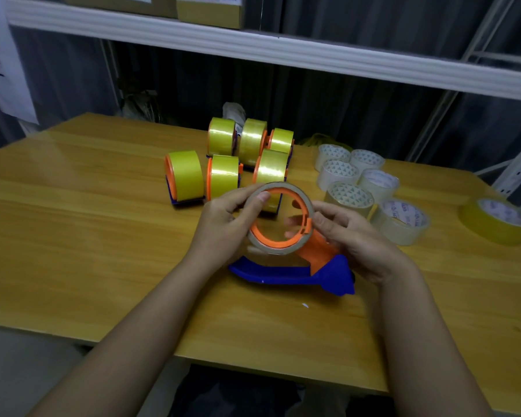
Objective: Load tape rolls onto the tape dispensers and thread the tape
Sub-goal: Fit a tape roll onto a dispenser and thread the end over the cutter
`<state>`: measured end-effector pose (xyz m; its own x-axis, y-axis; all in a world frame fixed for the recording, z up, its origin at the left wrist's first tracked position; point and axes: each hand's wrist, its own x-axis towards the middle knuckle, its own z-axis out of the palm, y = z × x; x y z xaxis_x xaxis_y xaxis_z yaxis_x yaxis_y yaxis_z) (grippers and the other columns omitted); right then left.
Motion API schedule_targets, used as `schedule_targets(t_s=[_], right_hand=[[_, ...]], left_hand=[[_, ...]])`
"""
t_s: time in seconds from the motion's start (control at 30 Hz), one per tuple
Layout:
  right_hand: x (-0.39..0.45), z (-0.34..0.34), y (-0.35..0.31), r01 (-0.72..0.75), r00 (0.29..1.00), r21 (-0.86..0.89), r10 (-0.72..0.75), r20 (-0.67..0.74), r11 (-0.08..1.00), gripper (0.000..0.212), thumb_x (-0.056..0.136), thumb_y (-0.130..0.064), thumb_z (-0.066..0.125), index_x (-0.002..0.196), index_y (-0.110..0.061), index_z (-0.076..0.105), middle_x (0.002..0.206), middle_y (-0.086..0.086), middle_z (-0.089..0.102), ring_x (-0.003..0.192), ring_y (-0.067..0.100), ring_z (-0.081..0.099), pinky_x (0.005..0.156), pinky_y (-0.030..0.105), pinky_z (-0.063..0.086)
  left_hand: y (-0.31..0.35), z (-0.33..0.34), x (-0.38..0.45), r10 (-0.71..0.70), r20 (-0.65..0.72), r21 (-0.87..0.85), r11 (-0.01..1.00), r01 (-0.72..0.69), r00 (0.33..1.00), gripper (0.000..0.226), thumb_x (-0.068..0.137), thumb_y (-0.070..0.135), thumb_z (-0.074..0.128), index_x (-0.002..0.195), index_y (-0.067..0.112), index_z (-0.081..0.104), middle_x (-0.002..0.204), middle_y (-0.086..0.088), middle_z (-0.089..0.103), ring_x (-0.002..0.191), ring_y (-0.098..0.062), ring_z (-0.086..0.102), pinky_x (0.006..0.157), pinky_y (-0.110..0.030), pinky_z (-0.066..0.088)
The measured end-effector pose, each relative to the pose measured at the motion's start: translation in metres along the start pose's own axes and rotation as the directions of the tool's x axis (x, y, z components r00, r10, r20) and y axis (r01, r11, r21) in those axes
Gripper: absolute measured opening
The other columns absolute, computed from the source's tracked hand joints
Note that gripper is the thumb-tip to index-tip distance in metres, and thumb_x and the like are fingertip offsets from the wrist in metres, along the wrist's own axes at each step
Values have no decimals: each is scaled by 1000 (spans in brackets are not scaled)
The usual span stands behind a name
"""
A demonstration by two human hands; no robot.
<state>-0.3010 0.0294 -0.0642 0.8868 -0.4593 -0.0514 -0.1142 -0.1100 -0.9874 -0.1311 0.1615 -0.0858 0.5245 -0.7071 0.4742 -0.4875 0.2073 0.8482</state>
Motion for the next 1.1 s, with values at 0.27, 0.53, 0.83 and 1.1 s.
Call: schedule_targets(t_s=[0.27,0.53,0.83,1.1], right_hand=[[5,8,-1,108,994,284,-104,-28,953,78,56,-43,88,120,-8,60,101,10,73,93,21,70,74,27,56],[3,5,-4,233,970,354,-193,-146,906,73,66,-37,81,126,-4,55,106,10,72,100,21,68,80,28,56],[1,5,-7,235,969,338,-195,-149,911,78,67,-37,80,131,-3,51,110,8,71,107,22,66,83,29,55],[-1,10,-10,212,977,348,-186,-107,913,61,72,-21,66,129,-4,52,106,6,72,103,19,68,81,26,55]], left_hand=[[-3,-4,4,292,-128,352,907,-232,948,45,86,43,61,118,11,60,111,1,58,103,-8,54,81,-22,50],[36,6,-8,427,81,461,785,-414,901,31,88,46,53,91,21,71,93,8,66,95,-8,53,85,-30,29],[60,16,-13,-35,168,102,995,18,985,29,81,43,67,104,26,73,91,16,70,91,3,63,82,-19,50],[62,9,-7,-162,215,35,987,158,963,21,73,37,74,91,27,75,86,8,73,88,-3,68,78,-24,54]])
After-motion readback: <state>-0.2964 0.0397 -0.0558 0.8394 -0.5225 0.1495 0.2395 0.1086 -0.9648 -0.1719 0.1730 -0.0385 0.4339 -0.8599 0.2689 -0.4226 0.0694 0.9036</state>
